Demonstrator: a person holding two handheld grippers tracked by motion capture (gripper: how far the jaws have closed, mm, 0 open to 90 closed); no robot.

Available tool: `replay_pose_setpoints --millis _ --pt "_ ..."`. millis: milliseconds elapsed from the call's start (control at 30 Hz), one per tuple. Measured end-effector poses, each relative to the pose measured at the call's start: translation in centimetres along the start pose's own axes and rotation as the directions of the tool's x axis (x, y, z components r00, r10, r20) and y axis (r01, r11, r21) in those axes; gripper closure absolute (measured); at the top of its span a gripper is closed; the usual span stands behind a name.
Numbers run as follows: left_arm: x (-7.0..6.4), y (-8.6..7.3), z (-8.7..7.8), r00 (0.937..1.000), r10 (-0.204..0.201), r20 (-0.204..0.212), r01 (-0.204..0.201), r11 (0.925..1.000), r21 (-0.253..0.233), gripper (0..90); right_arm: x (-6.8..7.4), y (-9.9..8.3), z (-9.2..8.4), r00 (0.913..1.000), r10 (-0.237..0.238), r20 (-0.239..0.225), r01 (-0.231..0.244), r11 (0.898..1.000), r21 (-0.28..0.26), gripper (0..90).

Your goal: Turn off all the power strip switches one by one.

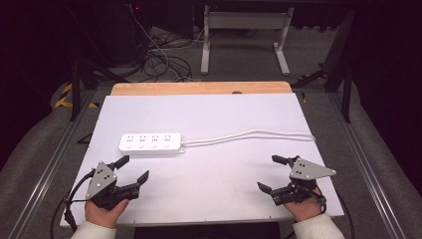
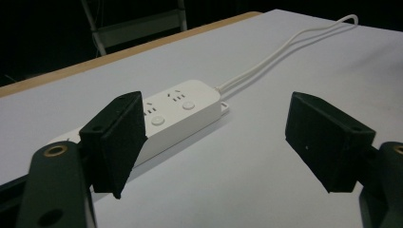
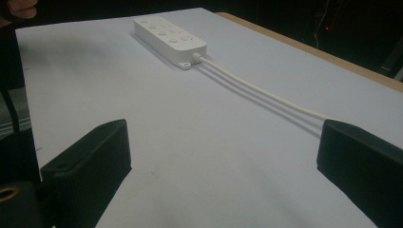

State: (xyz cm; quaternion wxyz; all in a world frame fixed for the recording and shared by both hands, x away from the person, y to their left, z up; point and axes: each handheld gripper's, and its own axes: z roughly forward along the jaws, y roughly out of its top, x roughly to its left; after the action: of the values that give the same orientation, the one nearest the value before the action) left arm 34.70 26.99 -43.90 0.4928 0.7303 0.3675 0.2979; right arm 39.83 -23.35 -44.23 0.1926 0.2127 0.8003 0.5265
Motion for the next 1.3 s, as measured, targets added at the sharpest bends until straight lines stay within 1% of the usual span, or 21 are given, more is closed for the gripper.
replay_pose_setpoints --millis 67,233,267,367,400,433,467,500,633,767,833,900,933,967,1033,1100,1133,1167,1200,1233,1300 --pt "0.0 0.1 -0.1 0.9999 0.0 0.01 0.0 1.0 -0.006 22.1 0.0 0.0 0.0 1.0 -0.001 0.002 0.001 1.0 0.0 4.4" --pt "0.0 0.1 -0.1 0.9999 0.014 0.0 -0.014 0.9999 0.007 21.9 0.0 0.0 0.0 1.0 -0.005 -0.001 0.005 1.0 -0.003 4.4" --pt "0.0 0.1 -0.1 0.9996 0.028 -0.007 -0.028 0.9995 0.011 22.2 0.0 0.0 0.0 1.0 -0.005 -0.002 0.005 1.0 -0.001 4.4" --pt "0.0 0.2 -0.1 0.9995 0.032 -0.002 -0.032 0.9992 0.022 22.1 0.0 0.0 0.0 1.0 -0.004 -0.002 0.004 1.0 -0.001 4.4" --pt "0.0 0.2 -0.1 0.9998 0.019 0.001 -0.019 0.9993 0.032 22.1 0.0 0.0 0.0 1.0 -0.005 -0.001 0.005 1.0 -0.002 4.4" --pt "0.2 0.3 -0.1 0.9996 -0.017 0.021 0.016 0.9989 0.045 21.6 0.1 0.0 0.0 1.0 -0.008 0.0 0.008 1.0 0.0 4.4" --pt "0.2 0.3 -0.1 0.9996 -0.017 0.021 0.016 0.9989 0.045 21.2 0.1 0.0 0.0 1.0 -0.008 -0.001 0.008 1.0 0.0 4.5" --pt "0.4 0.3 -0.2 0.9978 -0.052 0.04 0.05 0.9978 0.042 21.2 0.1 0.0 0.0 1.0 -0.008 -0.001 0.008 1.0 0.001 4.5" --pt "0.6 0.4 -0.5 0.9978 -0.056 0.037 0.055 0.998 0.032 21.2 0.1 0.0 0.1 1.0 -0.009 -0.001 0.009 1.0 0.0 4.6" --pt "0.5 0.5 -0.5 0.9994 -0.025 0.021 0.025 0.9991 0.034 21.7 0.1 0.0 0.1 0.9999 -0.011 -0.002 0.011 1.0 0.0 4.7" --pt "0.3 0.7 -0.6 0.9999 0.011 -0.003 -0.011 0.9994 0.033 23.6 0.1 0.0 0.1 0.9999 -0.011 -0.001 0.011 1.0 0.001 4.7" --pt "0.3 0.7 -0.6 0.9998 0.018 -0.01 -0.018 0.9993 0.034 25.5 0.1 0.0 0.1 0.9999 -0.011 -0.001 0.011 1.0 0.002 4.8" --pt "0.5 0.9 -0.8 0.9998 -0.01 0.018 0.009 0.9992 0.04 27.2 0.1 0.0 0.2 0.9999 -0.011 -0.001 0.011 1.0 0.002 4.8" --pt "0.5 0.9 -0.8 0.9998 -0.01 0.018 0.009 0.9992 0.04 29.6 0.1 0.0 0.2 0.9999 -0.011 -0.001 0.011 1.0 0.002 4.8" --pt "0.9 1.2 -1.0 0.9969 -0.055 0.056 0.052 0.9971 0.056 32.2 0.1 0.0 0.2 0.9999 -0.011 0.0 0.011 1.0 0.003 4.9" --pt "1.1 1.4 -1.0 0.9958 -0.066 0.062 0.062 0.9956 0.07 32.7 0.1 0.0 0.2 0.9999 -0.012 0.0 0.012 1.0 0.001 4.9" --pt "1.2 1.6 -1.1 0.9967 -0.061 0.054 0.056 0.9951 0.082 33.8 0.1 0.0 0.3 0.9999 -0.011 0.0 0.011 1.0 0.001 4.9" --pt "1.2 1.8 -1.0 0.9989 -0.038 0.029 0.035 0.9945 0.098 34.2 0.1 0.0 0.3 1.0 -0.008 -0.002 0.008 1.0 0.002 5.0" --pt "1.2 1.8 -1.0 0.9989 -0.038 0.029 0.035 0.9945 0.098 34.5 0.1 0.0 0.4 0.9999 -0.01 -0.004 0.01 1.0 0.003 5.0" --pt "1.2 1.9 -1.0 0.9998 -0.015 0.015 0.014 0.9943 0.105 34.5 0.1 0.0 0.4 0.9999 -0.01 -0.004 0.01 1.0 0.003 5.0" --pt "1.3 2.2 -0.9 1.0 -0.001 0.009 -0.001 0.9929 0.119 35.6 0.2 0.0 0.5 0.9999 -0.01 -0.008 0.01 1.0 0.008 4.9"
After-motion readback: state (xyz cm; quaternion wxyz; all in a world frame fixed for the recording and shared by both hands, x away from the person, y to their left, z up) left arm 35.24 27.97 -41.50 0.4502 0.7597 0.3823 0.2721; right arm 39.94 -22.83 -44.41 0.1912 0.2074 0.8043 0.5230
